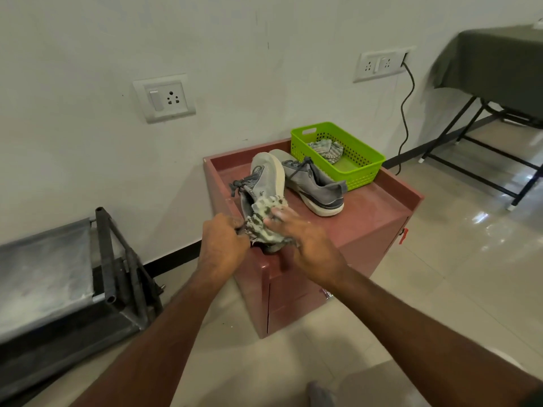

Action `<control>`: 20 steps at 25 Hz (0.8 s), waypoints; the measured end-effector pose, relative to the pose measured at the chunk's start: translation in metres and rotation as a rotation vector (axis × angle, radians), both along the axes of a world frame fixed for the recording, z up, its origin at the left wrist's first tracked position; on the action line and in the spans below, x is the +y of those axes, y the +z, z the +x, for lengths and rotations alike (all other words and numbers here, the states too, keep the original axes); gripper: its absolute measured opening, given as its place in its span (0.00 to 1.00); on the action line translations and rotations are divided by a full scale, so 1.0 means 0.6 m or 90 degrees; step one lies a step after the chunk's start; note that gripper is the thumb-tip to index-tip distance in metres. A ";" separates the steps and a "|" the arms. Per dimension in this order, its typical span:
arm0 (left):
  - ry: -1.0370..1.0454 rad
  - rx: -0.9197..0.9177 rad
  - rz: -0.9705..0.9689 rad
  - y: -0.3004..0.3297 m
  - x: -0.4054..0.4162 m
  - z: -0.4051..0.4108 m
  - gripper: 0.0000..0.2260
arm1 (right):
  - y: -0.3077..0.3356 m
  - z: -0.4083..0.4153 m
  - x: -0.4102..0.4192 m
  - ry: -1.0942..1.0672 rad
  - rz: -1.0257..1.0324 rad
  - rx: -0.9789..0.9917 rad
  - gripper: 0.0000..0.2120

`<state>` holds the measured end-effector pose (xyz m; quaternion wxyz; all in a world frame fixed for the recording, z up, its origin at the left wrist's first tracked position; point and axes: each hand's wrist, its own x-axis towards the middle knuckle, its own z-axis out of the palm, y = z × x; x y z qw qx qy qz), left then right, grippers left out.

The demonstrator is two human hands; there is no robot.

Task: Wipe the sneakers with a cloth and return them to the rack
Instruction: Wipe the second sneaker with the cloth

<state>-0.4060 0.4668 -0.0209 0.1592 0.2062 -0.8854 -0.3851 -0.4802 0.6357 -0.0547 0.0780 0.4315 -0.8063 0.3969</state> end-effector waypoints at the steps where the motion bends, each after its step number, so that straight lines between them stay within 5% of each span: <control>1: 0.000 0.008 -0.002 -0.001 0.002 0.001 0.08 | -0.005 -0.016 0.000 -0.063 0.013 -0.031 0.24; 4: 0.003 0.013 -0.007 -0.006 0.001 0.001 0.10 | 0.009 -0.078 0.016 -0.321 0.031 -0.170 0.28; 7: 0.008 0.016 0.003 -0.005 -0.002 -0.002 0.07 | 0.039 -0.083 0.025 -0.434 -0.049 -0.083 0.32; 9: 0.009 0.009 -0.005 -0.002 0.001 -0.003 0.06 | 0.040 -0.064 0.003 -0.292 -0.040 0.012 0.30; 12: 0.011 0.006 -0.010 -0.001 0.004 0.000 0.06 | 0.016 -0.033 -0.016 0.006 0.109 -0.075 0.28; 16: 0.012 0.015 -0.010 0.001 0.002 0.002 0.07 | 0.023 -0.046 0.035 0.127 0.142 -0.076 0.34; 18: 0.002 0.018 -0.020 0.007 0.006 0.004 0.05 | 0.033 -0.055 0.053 0.101 0.149 -0.121 0.34; 20: -0.005 0.013 -0.025 0.015 0.013 0.009 0.07 | 0.051 -0.063 0.054 -0.097 0.144 -0.147 0.30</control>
